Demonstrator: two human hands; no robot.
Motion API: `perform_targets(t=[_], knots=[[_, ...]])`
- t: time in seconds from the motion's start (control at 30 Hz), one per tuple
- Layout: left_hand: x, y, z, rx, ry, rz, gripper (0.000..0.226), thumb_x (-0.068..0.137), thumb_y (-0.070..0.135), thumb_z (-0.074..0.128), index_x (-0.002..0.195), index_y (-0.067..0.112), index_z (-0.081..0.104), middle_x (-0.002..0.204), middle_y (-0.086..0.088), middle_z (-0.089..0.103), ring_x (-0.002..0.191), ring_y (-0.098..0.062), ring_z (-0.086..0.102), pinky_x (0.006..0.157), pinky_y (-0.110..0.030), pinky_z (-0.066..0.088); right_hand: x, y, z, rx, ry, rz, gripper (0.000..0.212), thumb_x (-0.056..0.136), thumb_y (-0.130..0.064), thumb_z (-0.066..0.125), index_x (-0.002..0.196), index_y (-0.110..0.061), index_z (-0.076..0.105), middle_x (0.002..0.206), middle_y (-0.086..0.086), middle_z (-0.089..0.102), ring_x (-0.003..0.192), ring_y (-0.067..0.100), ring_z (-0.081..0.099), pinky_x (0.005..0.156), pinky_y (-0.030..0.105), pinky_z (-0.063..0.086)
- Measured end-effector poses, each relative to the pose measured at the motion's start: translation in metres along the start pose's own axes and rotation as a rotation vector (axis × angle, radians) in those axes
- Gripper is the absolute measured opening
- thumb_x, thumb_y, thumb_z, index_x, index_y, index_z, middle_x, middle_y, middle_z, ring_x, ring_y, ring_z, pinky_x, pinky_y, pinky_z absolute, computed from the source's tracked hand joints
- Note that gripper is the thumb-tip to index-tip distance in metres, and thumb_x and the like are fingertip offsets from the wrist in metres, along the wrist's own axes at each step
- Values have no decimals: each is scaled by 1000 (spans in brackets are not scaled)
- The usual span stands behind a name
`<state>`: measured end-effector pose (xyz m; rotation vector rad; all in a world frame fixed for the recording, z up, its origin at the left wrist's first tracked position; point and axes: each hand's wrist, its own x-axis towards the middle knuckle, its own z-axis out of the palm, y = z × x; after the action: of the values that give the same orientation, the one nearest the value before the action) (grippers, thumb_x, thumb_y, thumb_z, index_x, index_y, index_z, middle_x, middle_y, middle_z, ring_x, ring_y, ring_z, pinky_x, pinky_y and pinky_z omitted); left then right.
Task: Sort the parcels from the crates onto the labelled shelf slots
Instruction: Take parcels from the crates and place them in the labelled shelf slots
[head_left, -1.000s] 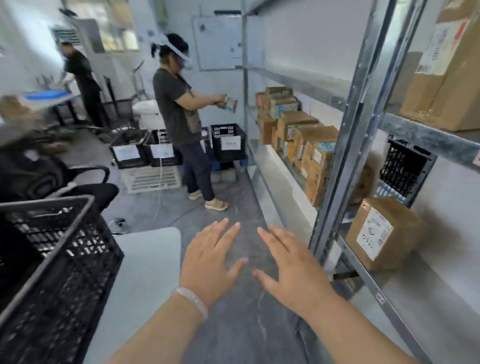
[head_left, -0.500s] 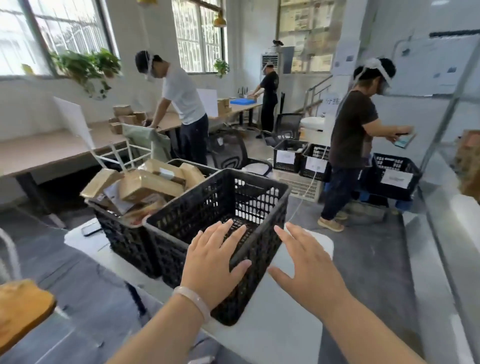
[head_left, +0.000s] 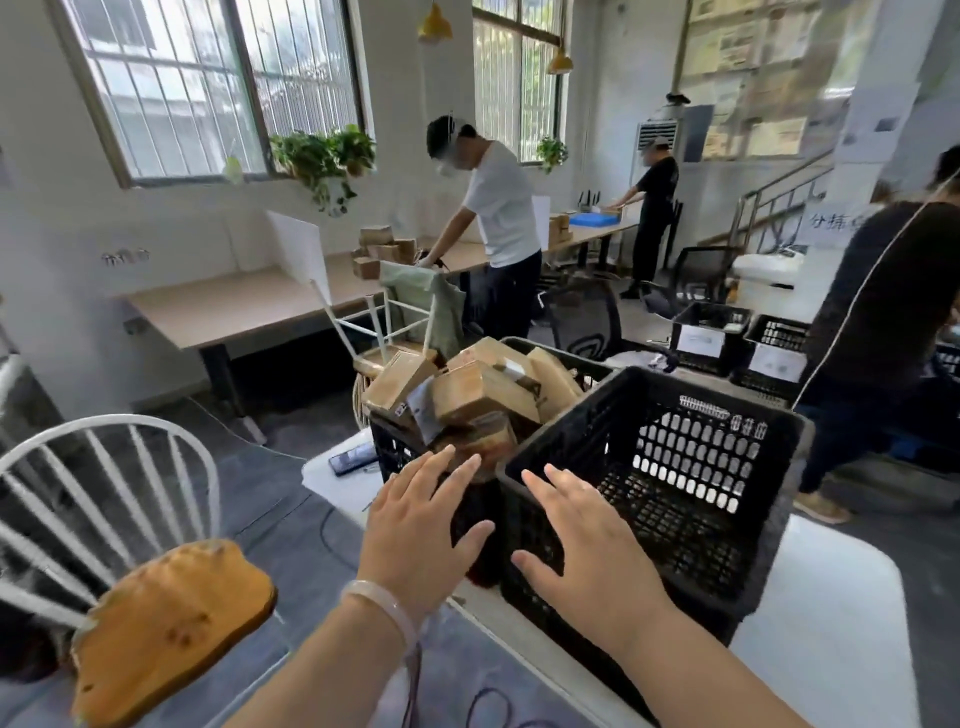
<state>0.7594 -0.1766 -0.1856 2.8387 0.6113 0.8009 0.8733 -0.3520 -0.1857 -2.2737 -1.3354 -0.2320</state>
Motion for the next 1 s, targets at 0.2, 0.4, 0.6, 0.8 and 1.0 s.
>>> perform_targets(t=[0.2,0.4,0.6,0.8,1.0], knots=[[35,-44,30,-31,-31,-29,69,90,64,48,152,43,26,160,11,27,148,-13,20,120,-35,18,57,8,22,10,20,12,72,90,-60,46,151,-40,13,159,-12,14,145,5,3,114,21,0],[96,-90,61,-34,-28,-114,68,90,60,54,151,39,32,159,8,30,147,-15,25,119,-32,19,137,31,53,24,-6,-15,73,90,-59,47,152,-37,14,159,-9,16,146,8,7,120,29,8],[144,-136,88,-86,-20,-298,67,90,56,59,150,37,36,158,7,31,146,-17,27,119,-34,20,220,50,70,7,-46,-91,70,91,-55,49,152,-32,21,159,-6,21,146,11,11,120,32,12],[166,-176,116,-161,-37,-469,73,87,53,65,150,39,32,157,4,31,144,-22,26,118,-42,28,266,58,95,17,-93,-130,69,92,-54,50,151,-33,21,158,-6,20,146,10,10,119,28,5],[197,-215,140,-231,-98,-564,83,82,55,69,151,42,26,158,2,27,143,-27,28,115,-48,33,287,71,112,12,-85,-103,69,90,-52,53,149,-35,23,156,-7,25,145,11,15,115,25,8]])
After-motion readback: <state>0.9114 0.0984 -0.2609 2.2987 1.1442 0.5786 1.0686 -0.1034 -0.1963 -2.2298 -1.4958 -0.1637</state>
